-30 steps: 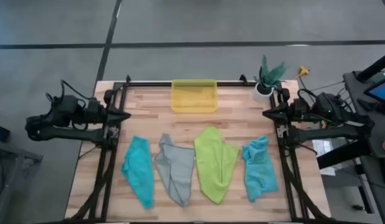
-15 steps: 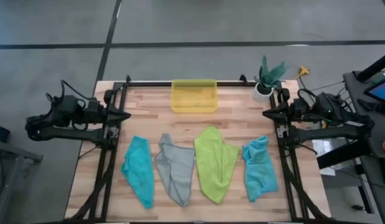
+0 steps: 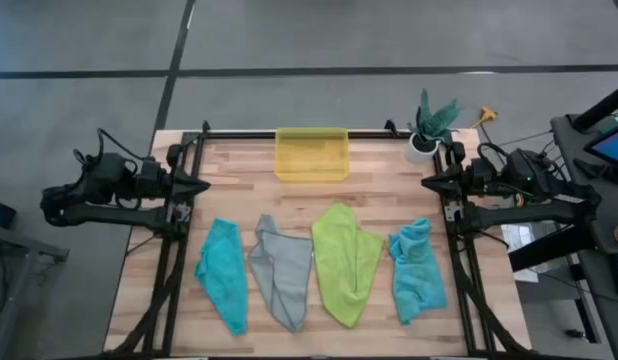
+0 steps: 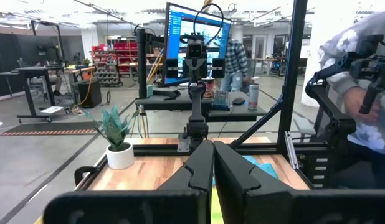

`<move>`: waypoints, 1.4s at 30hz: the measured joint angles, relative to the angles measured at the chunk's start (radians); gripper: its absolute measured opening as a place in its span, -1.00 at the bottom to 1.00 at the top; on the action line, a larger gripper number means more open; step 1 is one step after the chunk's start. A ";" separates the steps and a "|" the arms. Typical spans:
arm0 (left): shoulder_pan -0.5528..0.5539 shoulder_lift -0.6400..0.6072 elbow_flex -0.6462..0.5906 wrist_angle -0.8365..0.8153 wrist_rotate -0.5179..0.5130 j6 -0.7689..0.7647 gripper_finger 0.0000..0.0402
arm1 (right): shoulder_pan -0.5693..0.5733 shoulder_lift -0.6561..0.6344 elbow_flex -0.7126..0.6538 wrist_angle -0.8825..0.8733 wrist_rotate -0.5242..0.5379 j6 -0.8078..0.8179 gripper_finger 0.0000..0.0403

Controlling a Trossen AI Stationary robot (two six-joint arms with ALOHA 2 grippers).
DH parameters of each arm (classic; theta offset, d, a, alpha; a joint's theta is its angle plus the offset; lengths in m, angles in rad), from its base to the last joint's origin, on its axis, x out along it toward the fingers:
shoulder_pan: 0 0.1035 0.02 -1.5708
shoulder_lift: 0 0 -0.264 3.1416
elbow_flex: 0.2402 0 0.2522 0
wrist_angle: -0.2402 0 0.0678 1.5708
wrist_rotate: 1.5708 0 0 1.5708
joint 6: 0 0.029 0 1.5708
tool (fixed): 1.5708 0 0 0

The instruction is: Fold microfiber towels

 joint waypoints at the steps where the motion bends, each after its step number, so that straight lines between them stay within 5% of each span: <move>1: 0.000 0.000 0.000 0.000 0.000 0.000 -1.00 | 0.000 0.000 0.000 0.000 0.000 0.000 -0.89; 19: 0.000 0.000 0.000 0.000 0.000 0.000 -1.00 | 0.000 0.022 0.000 0.149 0.000 0.048 -0.89; 25: 0.000 0.000 0.000 0.000 0.000 0.000 -1.00 | 0.000 0.027 0.000 0.232 0.000 0.752 -0.89; 30: 0.000 0.000 0.000 0.000 0.000 0.000 -1.00 | 0.000 0.030 0.000 0.247 0.000 1.084 -0.89; 34: 0.000 0.000 0.000 0.000 -0.006 0.002 -1.00 | 0.000 0.031 0.000 0.247 0.000 1.100 -0.89; 37: 0.000 0.000 0.000 0.000 -0.102 0.054 -1.00 | 0.000 0.034 0.000 0.251 0.025 1.003 -0.89; 42: 0.000 0.002 0.000 0.010 -0.218 0.205 -1.00 | 0.000 0.118 0.000 0.397 0.222 0.943 -0.89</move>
